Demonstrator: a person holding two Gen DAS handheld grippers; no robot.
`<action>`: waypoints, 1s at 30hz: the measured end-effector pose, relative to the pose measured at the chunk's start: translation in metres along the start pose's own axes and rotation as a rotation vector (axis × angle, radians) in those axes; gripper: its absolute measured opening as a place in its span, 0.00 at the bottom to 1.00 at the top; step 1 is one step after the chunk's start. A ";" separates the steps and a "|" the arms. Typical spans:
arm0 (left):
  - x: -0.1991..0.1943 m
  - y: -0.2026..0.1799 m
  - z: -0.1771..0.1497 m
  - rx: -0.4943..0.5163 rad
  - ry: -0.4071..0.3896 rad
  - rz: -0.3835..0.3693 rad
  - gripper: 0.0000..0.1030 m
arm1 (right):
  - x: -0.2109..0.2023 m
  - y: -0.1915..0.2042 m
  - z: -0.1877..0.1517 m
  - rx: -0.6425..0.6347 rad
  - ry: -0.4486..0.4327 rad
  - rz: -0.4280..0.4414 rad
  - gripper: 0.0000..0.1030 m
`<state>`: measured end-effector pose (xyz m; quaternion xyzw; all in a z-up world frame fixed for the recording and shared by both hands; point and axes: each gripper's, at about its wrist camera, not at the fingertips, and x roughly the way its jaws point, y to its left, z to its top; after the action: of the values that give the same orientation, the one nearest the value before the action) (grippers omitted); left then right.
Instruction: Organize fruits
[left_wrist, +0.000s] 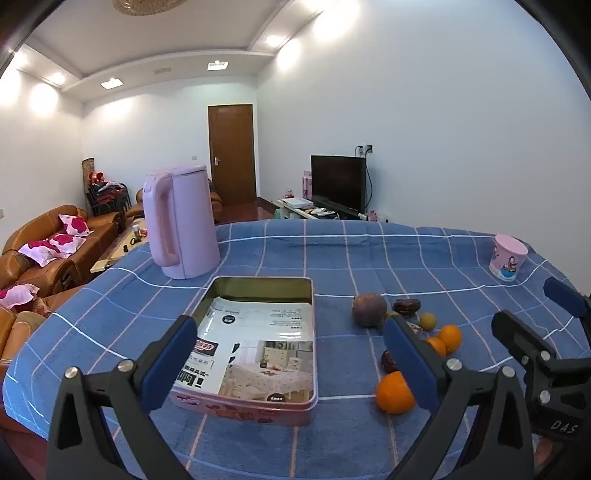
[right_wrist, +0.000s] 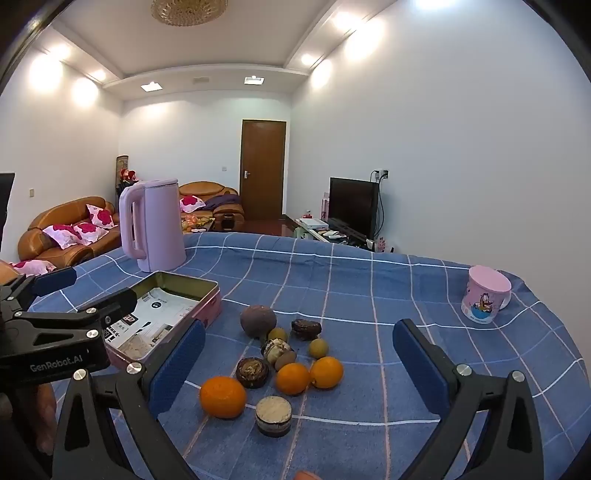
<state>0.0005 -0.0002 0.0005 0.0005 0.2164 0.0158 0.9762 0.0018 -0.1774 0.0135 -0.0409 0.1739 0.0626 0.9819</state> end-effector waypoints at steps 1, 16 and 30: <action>-0.003 -0.003 -0.002 0.011 -0.006 -0.006 1.00 | 0.000 0.000 0.000 0.001 -0.001 0.001 0.99; 0.000 -0.001 -0.005 0.013 -0.007 -0.011 1.00 | -0.002 0.004 -0.001 0.012 0.009 0.004 0.99; 0.000 -0.001 -0.005 0.012 -0.009 -0.007 1.00 | -0.004 0.004 -0.003 0.014 0.007 0.004 0.99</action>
<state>-0.0015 -0.0008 -0.0044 0.0058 0.2120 0.0109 0.9772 -0.0035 -0.1747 0.0114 -0.0339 0.1778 0.0631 0.9814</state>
